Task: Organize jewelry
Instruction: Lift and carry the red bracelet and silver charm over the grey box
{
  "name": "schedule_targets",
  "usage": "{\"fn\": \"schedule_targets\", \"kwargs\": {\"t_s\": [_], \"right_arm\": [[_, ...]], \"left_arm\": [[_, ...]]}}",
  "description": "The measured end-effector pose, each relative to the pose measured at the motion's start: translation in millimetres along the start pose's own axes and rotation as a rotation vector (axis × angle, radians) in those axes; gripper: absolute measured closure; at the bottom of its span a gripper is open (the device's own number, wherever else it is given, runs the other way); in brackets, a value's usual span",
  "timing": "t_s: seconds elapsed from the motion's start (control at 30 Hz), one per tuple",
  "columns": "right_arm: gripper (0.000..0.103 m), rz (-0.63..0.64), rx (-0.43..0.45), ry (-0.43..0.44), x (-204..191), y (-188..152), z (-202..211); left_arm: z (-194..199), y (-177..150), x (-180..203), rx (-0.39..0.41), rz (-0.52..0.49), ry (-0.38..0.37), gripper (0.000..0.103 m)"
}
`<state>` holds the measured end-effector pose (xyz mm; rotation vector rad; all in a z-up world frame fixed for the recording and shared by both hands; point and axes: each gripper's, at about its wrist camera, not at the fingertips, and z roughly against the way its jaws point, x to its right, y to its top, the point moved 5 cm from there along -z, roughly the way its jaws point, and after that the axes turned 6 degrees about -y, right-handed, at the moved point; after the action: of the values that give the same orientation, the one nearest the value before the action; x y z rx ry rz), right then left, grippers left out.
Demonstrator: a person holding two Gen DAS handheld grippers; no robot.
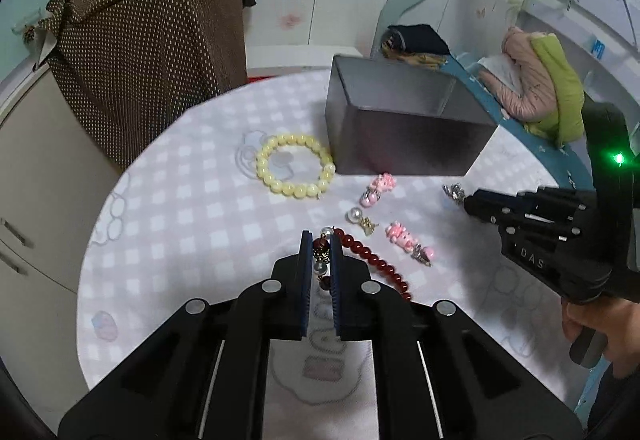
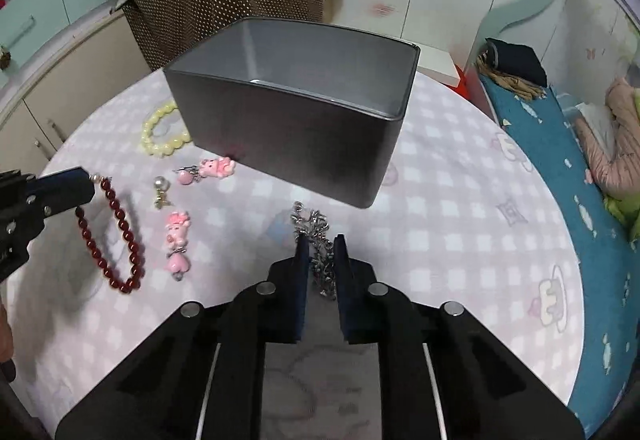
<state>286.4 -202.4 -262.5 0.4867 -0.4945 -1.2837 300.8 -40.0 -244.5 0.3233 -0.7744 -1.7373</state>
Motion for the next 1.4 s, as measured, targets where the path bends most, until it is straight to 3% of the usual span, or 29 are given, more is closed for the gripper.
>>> {"fn": "schedule_targets", "kwargs": {"t_s": [0.07, 0.37, 0.5, 0.7, 0.8, 1.07, 1.4], "right_arm": [[0.103, -0.021, 0.004, 0.021, 3, -1, 6], [0.103, -0.074, 0.004, 0.088, 15, -2, 27], [0.086, -0.062, -0.016, 0.073, 14, -7, 19], [0.081, 0.007, -0.019, 0.034, 5, -12, 5], [0.094, 0.051, -0.021, 0.031, -2, -13, 6], [0.095, 0.047, -0.003, 0.060, -4, -11, 19], [0.095, 0.043, 0.102, 0.106, -1, 24, 70]], "left_arm": [[6, 4, 1, 0.014, -0.002, -0.004, 0.095], [22, 13, 9, 0.058, -0.015, -0.023, 0.095], [24, 13, 12, 0.061, -0.018, -0.025, 0.095], [25, 12, 13, 0.058, -0.019, -0.026, 0.095], [25, 12, 13, 0.058, -0.018, -0.026, 0.095], [31, 14, 16, 0.067, -0.023, -0.033, 0.095], [51, 31, 21, 0.117, -0.042, -0.054, 0.095]]}}
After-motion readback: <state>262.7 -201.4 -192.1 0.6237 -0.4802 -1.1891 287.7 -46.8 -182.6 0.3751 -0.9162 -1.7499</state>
